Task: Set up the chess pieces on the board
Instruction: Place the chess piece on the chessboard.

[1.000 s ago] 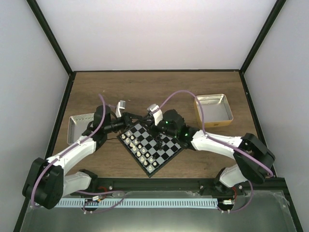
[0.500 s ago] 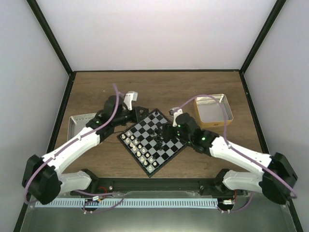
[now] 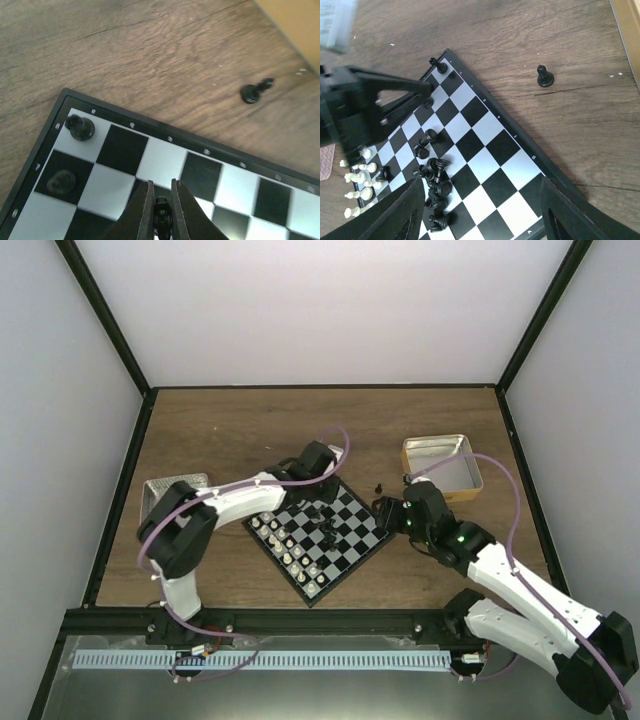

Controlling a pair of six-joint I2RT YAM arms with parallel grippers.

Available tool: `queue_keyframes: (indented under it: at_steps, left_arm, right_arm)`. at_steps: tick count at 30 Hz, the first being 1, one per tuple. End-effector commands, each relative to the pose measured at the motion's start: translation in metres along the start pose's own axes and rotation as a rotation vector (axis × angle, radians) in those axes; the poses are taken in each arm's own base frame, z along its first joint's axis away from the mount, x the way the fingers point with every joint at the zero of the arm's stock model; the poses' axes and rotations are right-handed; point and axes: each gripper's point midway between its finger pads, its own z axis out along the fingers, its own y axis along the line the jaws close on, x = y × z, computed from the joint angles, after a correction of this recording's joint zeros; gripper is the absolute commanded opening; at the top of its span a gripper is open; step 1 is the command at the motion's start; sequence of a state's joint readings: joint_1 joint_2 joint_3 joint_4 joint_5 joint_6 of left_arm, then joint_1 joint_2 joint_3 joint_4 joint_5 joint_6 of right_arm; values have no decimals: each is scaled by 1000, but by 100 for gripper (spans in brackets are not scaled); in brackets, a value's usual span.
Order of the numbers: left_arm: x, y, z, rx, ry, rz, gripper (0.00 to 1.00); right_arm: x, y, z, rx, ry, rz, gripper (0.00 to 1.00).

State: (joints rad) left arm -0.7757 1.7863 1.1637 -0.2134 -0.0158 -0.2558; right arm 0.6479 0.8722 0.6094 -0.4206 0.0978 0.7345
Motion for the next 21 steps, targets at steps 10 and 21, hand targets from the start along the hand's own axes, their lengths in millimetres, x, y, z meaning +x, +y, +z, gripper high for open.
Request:
queue_keyframes:
  at_steps: [10, 21]
  left_arm:
    - [-5, 29, 63, -168, 13, 33, 4]
    - [19, 50, 59, -128, 37, 0, 4]
  right_arm:
    - [-2, -2, -15, 15, 20, -46, 66]
    - [8, -6, -9, 14, 42, 20, 66]
